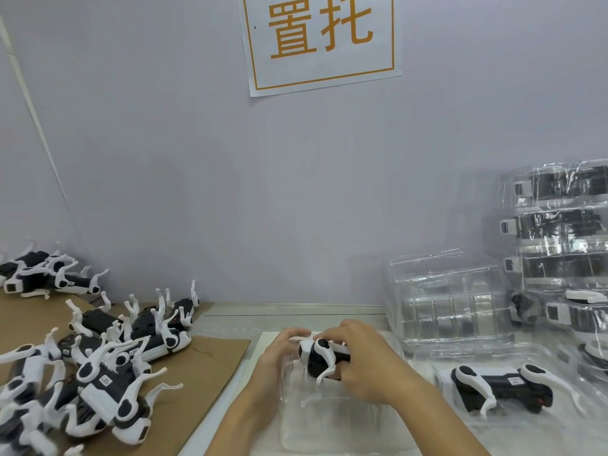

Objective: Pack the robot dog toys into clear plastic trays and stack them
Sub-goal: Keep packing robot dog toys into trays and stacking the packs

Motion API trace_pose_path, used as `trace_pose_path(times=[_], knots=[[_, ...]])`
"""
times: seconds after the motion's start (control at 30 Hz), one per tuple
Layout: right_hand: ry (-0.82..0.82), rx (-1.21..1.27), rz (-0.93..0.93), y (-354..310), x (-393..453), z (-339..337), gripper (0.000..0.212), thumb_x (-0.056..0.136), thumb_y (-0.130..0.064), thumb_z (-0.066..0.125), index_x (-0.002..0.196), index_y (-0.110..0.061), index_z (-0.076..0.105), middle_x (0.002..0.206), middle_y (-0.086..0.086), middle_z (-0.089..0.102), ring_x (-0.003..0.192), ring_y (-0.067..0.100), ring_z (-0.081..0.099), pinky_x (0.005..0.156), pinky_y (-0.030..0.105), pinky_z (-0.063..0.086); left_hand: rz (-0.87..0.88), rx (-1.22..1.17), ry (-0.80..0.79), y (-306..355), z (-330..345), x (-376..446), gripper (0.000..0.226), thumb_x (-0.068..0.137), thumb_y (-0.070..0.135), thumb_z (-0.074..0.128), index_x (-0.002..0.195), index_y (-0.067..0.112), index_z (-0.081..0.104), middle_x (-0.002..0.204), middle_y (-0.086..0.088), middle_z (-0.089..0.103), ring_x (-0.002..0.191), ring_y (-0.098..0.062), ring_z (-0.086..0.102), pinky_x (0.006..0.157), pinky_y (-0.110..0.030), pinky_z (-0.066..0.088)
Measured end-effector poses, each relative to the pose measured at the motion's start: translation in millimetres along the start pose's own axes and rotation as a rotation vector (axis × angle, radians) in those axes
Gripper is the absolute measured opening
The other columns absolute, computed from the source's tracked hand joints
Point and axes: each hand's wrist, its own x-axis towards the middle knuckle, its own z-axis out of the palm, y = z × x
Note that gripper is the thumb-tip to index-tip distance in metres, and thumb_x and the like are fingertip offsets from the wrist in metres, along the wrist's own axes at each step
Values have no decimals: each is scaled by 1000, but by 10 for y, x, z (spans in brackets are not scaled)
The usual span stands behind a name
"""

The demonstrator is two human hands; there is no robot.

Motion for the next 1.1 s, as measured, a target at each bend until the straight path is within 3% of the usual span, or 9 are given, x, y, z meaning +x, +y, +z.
trace_pose_path(times=[0.1,0.23,0.37,0.63,0.73,0.83,0.93,1.1], knots=[[5,11,-27,-2,-6,1,20,83,-25,72,101,-31,67,87,-8,52,89,11,49,83,31,44,-41,-22,22,19,31,6,32,79,34,69,109,20,72,105,-18,73,89,-25,70,67,-33,56],[11,21,-44,0,-7,3,18,86,-19,70,100,-29,68,85,-7,53,89,12,49,81,29,41,-35,2,73,17,58,38,16,91,21,64,100,25,75,103,-17,74,83,-21,71,65,-29,57],[0,-4,-33,-12,12,41,13,89,-23,66,101,-29,64,94,-7,45,96,14,44,81,30,34,-45,-10,95,27,48,28,19,95,17,58,99,24,75,100,-14,75,81,-20,72,61,-26,56],[-21,15,-37,-21,2,45,14,90,-20,63,101,-30,65,94,-7,43,93,9,41,79,29,33,-55,-1,122,26,41,78,18,95,12,58,103,18,73,99,-18,73,85,-30,69,76,-41,54],[-15,7,-28,-42,-1,43,11,89,-21,65,98,-28,66,94,-7,45,94,14,43,79,30,33,-38,10,135,39,40,101,20,94,5,58,104,15,73,99,-14,73,85,-28,69,76,-41,55],[-14,22,-32,-58,-5,41,9,86,-14,65,83,-22,66,76,-7,48,80,16,45,71,29,33,-37,59,143,58,47,102,30,92,-5,52,107,13,71,101,-9,71,87,-25,68,75,-41,56],[-22,51,-13,-68,-9,38,20,85,-14,68,69,-26,63,63,-6,48,70,19,43,64,26,31,-44,97,150,70,47,98,36,90,-9,48,107,13,71,109,-13,67,92,-27,66,77,-41,56],[-12,65,-5,-74,-15,31,11,84,-14,68,84,-24,70,69,-6,54,77,22,51,64,25,32,-69,84,154,68,37,102,37,89,-10,48,107,13,72,110,-14,67,91,-29,67,71,-38,56]])
